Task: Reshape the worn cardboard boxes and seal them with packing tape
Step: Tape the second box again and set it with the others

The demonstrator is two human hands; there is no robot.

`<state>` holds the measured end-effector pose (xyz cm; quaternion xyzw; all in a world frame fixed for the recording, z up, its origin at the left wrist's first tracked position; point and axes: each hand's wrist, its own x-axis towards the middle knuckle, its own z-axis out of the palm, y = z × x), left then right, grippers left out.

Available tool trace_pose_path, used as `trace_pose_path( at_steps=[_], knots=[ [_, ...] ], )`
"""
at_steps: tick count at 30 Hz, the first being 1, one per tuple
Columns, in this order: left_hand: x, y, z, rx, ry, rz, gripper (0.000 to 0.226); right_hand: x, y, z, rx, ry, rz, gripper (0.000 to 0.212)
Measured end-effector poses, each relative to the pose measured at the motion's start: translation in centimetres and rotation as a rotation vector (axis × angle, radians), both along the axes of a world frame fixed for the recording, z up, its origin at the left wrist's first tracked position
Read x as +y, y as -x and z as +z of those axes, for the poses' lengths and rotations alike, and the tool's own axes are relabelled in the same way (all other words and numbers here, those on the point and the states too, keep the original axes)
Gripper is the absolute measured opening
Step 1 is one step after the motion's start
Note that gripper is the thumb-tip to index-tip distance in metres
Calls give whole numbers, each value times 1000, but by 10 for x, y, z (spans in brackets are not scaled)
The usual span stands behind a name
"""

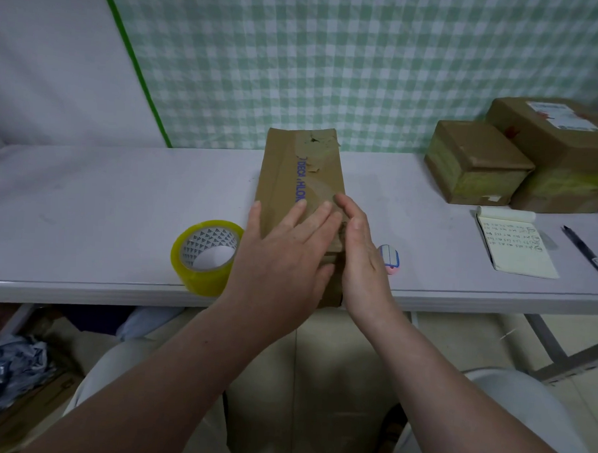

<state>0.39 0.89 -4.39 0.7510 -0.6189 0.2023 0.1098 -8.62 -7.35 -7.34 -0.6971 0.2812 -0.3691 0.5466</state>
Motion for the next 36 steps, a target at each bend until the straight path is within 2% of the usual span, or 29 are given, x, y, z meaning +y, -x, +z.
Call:
trace_pose_path(
  at_steps=[8, 10, 11, 13, 15, 17, 19, 25, 28, 32, 36],
  knots=[
    [1, 0, 5, 68, -79, -60, 68, -4, 2, -4, -3, -10, 25, 43],
    [3, -5, 12, 232, -65, -136, 69, -4, 2, -5, 4, 2, 20, 44],
    [7, -9, 16, 394, -11, -171, 69, -4, 1, -4, 13, 5, 22, 46],
    [15, -21, 24, 719, 199, -177, 66, -5, 2, -2, 36, 4, 37, 46],
    [22, -38, 26, 822, 399, -54, 61, -5, 2, 1, 62, 0, 59, 47],
    [28, -54, 21, 806, 469, 114, 53, -3, 4, 5, 71, -23, 65, 48],
    [31, -64, 11, 794, 418, 240, 49, 0, 6, 8, 67, -27, 60, 49],
    [32, -85, -28, 770, -11, 357, 54, 3, 6, 8, 116, 35, 37, 47],
    [30, -88, -43, 730, -125, 351, 58, 3, 5, 9, 152, 92, 13, 57],
    [29, -85, -43, 676, -96, 335, 65, 0, 1, 12, 198, 121, -23, 56],
    [37, -82, -26, 734, 53, 355, 73, -7, -4, 15, 256, 185, -83, 56]
  ],
)
